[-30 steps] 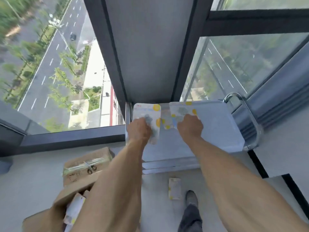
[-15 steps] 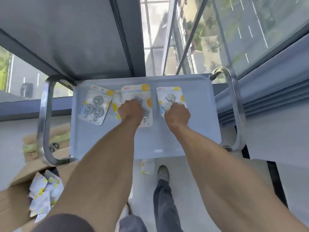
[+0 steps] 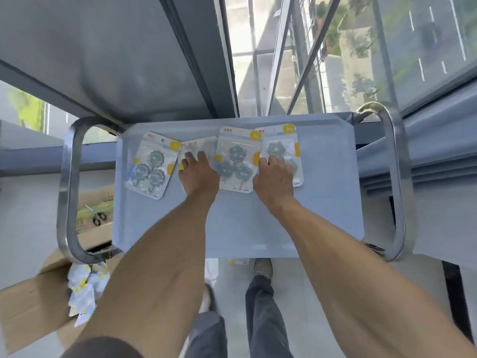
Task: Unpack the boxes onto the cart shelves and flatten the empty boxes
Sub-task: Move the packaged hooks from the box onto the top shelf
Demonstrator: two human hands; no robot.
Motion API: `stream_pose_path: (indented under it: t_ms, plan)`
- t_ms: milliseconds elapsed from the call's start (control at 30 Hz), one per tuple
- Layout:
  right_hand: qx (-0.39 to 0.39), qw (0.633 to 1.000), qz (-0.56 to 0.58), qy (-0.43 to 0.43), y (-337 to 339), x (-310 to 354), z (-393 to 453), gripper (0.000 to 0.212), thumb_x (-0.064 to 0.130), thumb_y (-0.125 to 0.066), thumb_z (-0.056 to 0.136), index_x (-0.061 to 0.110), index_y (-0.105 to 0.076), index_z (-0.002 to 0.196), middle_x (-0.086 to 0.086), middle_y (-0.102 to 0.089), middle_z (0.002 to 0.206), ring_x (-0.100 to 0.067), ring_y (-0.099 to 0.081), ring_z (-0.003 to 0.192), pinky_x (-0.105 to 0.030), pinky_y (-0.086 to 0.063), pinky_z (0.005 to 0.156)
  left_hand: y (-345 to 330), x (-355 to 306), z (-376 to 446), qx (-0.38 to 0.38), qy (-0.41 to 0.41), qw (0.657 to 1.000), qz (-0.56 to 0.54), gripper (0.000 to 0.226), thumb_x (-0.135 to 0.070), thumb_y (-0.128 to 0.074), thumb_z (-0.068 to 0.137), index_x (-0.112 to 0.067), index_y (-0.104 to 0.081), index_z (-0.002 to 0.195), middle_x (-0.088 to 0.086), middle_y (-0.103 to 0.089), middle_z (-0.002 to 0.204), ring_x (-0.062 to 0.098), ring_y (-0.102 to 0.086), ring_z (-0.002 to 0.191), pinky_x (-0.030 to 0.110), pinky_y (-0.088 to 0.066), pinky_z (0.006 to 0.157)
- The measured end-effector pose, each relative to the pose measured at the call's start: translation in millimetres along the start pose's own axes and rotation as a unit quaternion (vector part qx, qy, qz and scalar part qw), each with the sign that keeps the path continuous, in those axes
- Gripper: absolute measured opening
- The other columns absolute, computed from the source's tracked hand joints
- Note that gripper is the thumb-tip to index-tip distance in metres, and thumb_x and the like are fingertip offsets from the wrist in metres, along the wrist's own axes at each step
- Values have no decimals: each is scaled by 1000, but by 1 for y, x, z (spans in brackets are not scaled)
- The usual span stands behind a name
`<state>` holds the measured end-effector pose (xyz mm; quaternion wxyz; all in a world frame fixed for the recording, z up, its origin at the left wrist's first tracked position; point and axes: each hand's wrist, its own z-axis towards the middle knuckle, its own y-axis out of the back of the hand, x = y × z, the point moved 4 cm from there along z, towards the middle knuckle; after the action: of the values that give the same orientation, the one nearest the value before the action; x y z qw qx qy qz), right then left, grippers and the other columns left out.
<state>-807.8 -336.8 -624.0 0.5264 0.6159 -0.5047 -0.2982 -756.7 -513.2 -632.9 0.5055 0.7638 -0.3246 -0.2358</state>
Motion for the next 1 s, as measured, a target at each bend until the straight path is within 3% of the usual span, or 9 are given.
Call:
stream_pose_path:
  t_ms: [100, 200, 300, 400, 567, 667, 733, 867, 1000]
  plan:
    - [35, 996, 29, 83, -5, 35, 4, 40, 20, -58, 87, 13, -56, 127, -12, -52, 129, -32, -46, 119, -41, -41, 94, 6, 53, 10, -10, 51, 999, -6, 60, -7, -61, 83, -14, -40, 139, 20, -27, 152, 38, -30, 136, 49, -39, 98]
    - [85, 992, 32, 82, -16, 67, 7, 53, 26, -61, 91, 19, -43, 141, -18, -35, 148, -35, -35, 134, -42, -36, 106, 5, 100, 23, 15, 98, 995, 2, 68, -12, -63, 88, -19, -30, 147, 21, -9, 160, 40, -17, 145, 54, -37, 105]
    - [120, 991, 19, 51, -28, 91, 7, 56, 11, -58, 91, 17, -37, 143, -25, -13, 158, -39, -14, 147, -44, -29, 114, 3, 131, 35, 57, 110, 992, -19, 59, -16, -64, 91, -25, -34, 142, 21, -22, 151, 40, -26, 138, 53, -40, 98]
    - [130, 991, 12, 0, -31, 102, 7, 64, 4, -61, 87, 18, -35, 143, -27, -7, 160, -41, -8, 149, -47, -27, 116, 5, 143, 42, 55, 74, 995, -25, 53, -29, -67, 90, -25, -41, 136, 20, -35, 134, 40, -38, 125, 49, -44, 93]
    - [119, 991, -37, -50, -24, 122, 3, 59, 14, -64, 86, 20, -38, 139, -23, -20, 157, -37, -19, 146, -45, -28, 113, 17, 152, 45, 61, 37, 997, -28, 60, -47, -65, 89, -23, -41, 138, 16, -38, 132, 36, -41, 124, 46, -44, 93]
    - [98, 991, -31, -84, -17, 134, -15, 52, 12, -60, 84, 16, -44, 133, -20, -37, 143, -35, -38, 132, -44, -34, 108, 24, 151, 33, 44, 1, 998, -36, 53, -37, -56, 94, -19, -37, 140, 17, -40, 130, 36, -41, 124, 48, -44, 91]
    - [92, 991, -9, -98, -14, 143, -30, 42, 11, -58, 85, 13, -50, 126, -15, -48, 128, -33, -49, 118, -40, -41, 95, 30, 152, 18, 31, -17, 998, -52, 46, -27, -53, 95, -16, -39, 138, 18, -40, 129, 37, -44, 120, 47, -46, 86]
    - [179, 975, 27, -131, -10, 153, -67, 19, 13, -56, 88, 12, -56, 107, -8, -61, 110, -27, -61, 100, -32, -42, 67, 37, 161, -24, 39, -75, 994, -64, 33, -18, -48, 95, -12, -48, 127, 17, -51, 125, 40, -61, 101, 42, -46, 75]
    - [243, 959, 54, -136, -21, 157, -117, 23, 17, -58, 88, 11, -62, 110, -9, -63, 112, -29, -63, 103, -32, -46, 69, 26, 172, -73, 45, -143, 988, -36, 18, -19, -43, 93, -11, -54, 106, 13, -64, 100, 36, -59, 83, 36, -37, 65]
